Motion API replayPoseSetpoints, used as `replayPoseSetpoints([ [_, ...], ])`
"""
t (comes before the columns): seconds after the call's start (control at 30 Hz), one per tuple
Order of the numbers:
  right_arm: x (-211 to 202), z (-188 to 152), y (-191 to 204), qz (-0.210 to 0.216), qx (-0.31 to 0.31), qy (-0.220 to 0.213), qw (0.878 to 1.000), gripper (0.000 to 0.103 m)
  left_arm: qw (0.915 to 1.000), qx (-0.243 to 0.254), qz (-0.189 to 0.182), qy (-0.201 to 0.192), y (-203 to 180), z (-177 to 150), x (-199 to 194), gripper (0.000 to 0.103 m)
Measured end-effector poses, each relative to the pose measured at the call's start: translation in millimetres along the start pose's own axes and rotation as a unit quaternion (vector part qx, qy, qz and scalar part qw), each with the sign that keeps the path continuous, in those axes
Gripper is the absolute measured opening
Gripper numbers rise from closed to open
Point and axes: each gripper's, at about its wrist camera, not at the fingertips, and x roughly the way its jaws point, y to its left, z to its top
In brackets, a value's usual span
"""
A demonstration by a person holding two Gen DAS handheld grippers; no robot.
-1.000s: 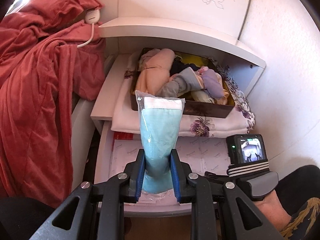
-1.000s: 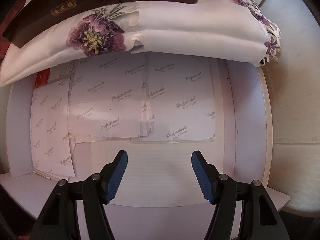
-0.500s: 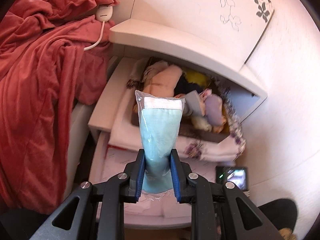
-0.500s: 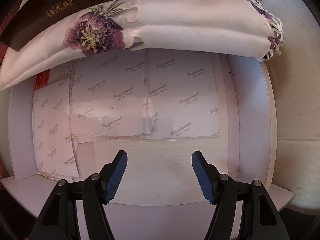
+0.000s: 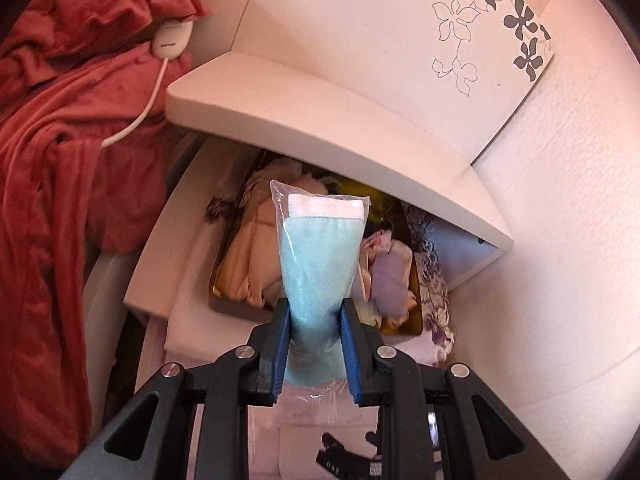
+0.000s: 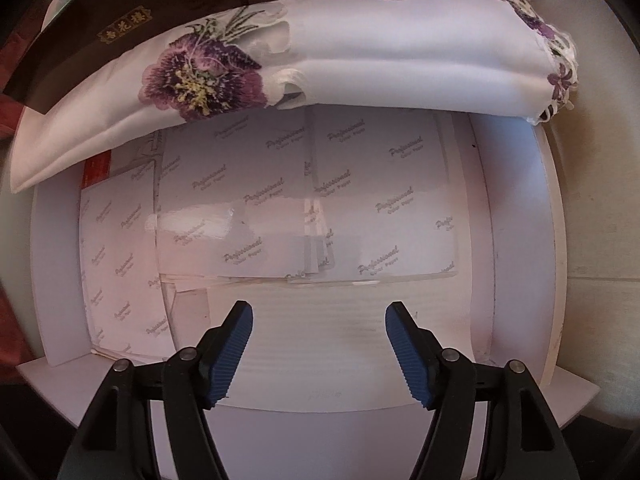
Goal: Organize soft objects
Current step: 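Carry the teal bag with the left tool over the gold tray, then lower the teal bag into the tray beside the beige hat, left tool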
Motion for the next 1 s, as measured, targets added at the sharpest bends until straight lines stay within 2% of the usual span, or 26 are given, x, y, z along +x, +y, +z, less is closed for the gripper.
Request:
replayPoseSetpoints([
  [0.3, -9, 2, 9, 0.016, -0.002, -0.005, 1.000, 0.070, 0.9980, 0.046, 0.037, 0.024, 0, 12, 40, 0.023],
  [0.57, -8, 0, 21, -0.016, -0.030, -0.026, 0.999, 0.070, 0.9937, 0.086, 0.063, 0.036, -4, 26, 78, 0.023],
  [0.7, -12, 3, 28, -0.014, -0.040, -0.036, 0.998, 0.070, 0.9898, 0.115, 0.073, 0.042, -9, 33, 96, 0.023],
  [0.9, -5, 4, 36, -0.012, -0.044, -0.027, 0.999, 0.070, 0.9823, 0.152, 0.077, 0.079, -12, 30, 131, 0.023],
  [1.0, -4, 4, 39, -0.008, -0.044, -0.026, 0.999, 0.070, 0.9827, 0.144, 0.077, 0.088, -7, 26, 142, 0.023],
])
